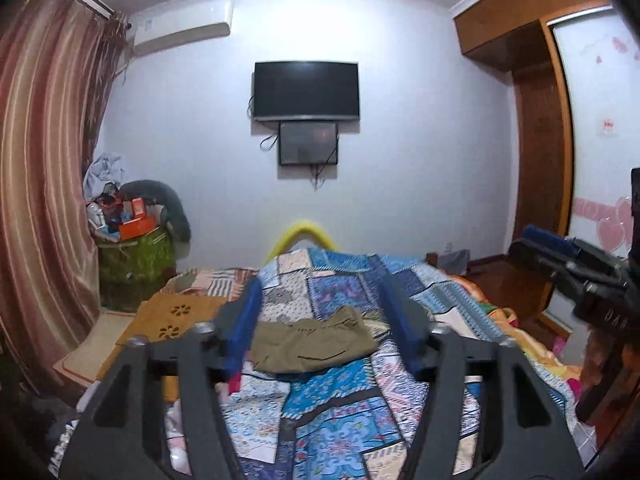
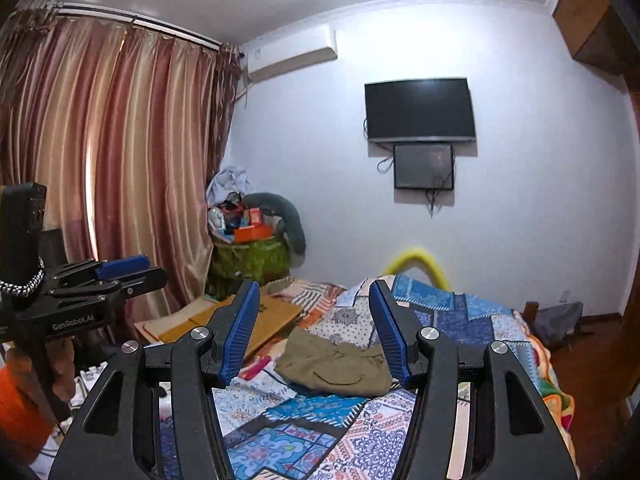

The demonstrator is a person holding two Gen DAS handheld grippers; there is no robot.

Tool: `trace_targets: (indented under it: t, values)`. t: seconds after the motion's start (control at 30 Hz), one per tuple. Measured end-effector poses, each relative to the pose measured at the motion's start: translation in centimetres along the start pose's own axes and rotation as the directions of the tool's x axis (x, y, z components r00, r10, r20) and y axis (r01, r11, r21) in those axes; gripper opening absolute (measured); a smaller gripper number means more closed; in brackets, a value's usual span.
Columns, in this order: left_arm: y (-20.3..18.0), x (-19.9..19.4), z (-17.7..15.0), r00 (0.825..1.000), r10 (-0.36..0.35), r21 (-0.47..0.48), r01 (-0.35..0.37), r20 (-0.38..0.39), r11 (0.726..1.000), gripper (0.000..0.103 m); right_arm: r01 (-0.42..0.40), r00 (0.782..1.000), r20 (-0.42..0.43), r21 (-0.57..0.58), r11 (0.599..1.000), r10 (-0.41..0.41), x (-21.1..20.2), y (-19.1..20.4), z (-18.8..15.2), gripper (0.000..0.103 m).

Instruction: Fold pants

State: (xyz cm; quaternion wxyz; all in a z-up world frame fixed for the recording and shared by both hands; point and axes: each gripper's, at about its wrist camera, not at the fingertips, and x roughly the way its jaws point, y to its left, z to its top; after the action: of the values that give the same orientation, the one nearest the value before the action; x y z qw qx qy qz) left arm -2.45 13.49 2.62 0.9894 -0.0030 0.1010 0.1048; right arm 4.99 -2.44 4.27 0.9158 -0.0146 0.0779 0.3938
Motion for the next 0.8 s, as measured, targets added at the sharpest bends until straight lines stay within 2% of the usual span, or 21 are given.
trace_targets:
  t: [0.07, 0.13, 0.2, 0.33, 0.47, 0.8]
  values:
    - [-0.3, -0.5, -0.3, 1.0, -0.005, -0.009, 0.005, 0.014, 1.0, 0.084, 0.015, 1.0, 0.005, -0.013, 1.0, -0.015, -0.4, 0.5, -0.3, 0.053]
    - [-0.6, -0.9, -0.5, 1.0, -0.009, -0.018, 0.01, 0.016, 1.0, 0.088, 0.031, 1.0, 0.002, -0.023, 0.999, -0.031, -0.7, 1.0, -0.5, 0.057]
    - [-0.9, -1.2, -0.7, 1.0, -0.005, -0.014, 0.006, 0.017, 1.0, 0.092, 0.05, 0.999, 0.0, -0.026, 0.998, -0.05, -0.9, 1.2, -0.6, 0.077]
    - [-1.7, -2.0, -1.2, 0.998, 0.033, 0.016, -0.034, 0.046, 0.999, 0.102, 0.077, 0.997, 0.001, -0.009, 0.997, -0.077, -0.8, 1.1, -0.5, 0.084]
    - [-2.0, -2.5, -1.6, 0.999, 0.02, 0.003, -0.02, 0.049, 1.0, 0.103, 0.091, 0.996, 0.009, 0.009, 0.996, -0.091, -1.7, 1.2, -0.7, 0.103]
    - [-2.0, -2.3, -2.0, 0.999, 0.014, -0.012, -0.014, 0.039, 1.0, 0.103, 0.1, 0.995, -0.017, 0.009, 0.995, -0.099, -2.5, 1.4, -1.7, 0.103]
